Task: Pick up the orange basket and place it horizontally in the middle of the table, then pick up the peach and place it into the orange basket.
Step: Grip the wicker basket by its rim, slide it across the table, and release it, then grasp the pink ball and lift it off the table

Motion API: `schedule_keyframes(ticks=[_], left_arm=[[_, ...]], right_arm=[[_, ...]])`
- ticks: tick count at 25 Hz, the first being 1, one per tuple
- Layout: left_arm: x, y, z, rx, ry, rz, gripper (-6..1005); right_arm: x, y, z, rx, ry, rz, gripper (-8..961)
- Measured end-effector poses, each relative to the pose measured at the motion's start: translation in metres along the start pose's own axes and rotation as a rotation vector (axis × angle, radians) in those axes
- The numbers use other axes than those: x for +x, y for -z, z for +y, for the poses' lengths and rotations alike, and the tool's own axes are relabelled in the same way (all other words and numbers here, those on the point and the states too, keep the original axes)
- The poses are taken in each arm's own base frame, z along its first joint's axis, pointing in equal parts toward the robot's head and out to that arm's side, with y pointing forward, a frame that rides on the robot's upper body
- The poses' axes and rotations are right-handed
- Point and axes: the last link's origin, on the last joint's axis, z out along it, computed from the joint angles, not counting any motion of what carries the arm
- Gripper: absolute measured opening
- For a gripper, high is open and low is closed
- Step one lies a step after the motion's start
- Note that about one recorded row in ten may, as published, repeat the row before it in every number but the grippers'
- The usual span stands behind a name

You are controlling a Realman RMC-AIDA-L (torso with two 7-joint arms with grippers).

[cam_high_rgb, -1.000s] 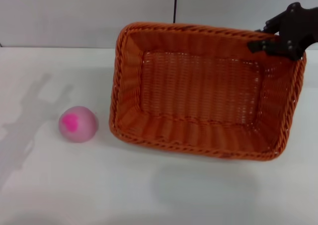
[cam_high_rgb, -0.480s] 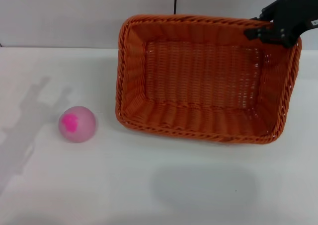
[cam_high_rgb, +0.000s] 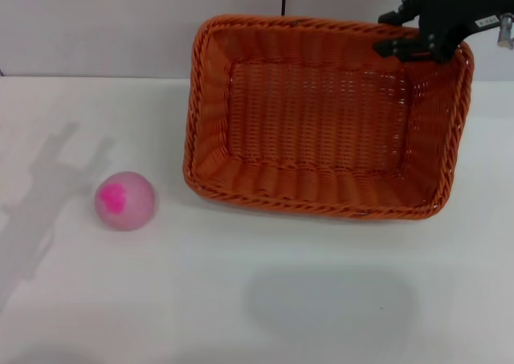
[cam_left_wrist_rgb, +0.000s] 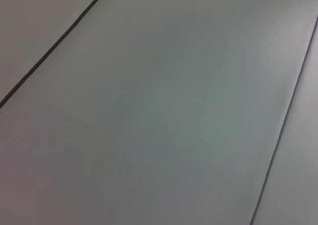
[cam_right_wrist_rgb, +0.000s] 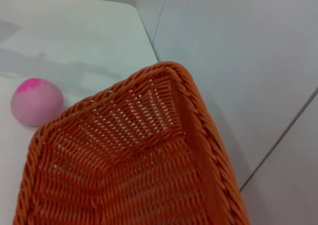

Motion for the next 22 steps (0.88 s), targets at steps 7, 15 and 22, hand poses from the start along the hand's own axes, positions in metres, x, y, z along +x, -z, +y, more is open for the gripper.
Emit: schedule_keyframes(ticks=[7,15,22], left_arm=[[-0.001,-0.003,-0.003,0.011,-0.007,-0.011,827],[-0.002,-0.005,-0.006,0.021,-0.010,-0.020,826],[0.000,-0.007,-0.006,0.004,-0.021,-0.034,825]], right_arm=[[0.000,0.003,-0.007,0.096,0.002,-0.061,376],[-0.012,0.042,0.012,0.208,0.025,-0.301,424],[0.012,0.067,0.057,0.217,-0.118,-0.546,423]])
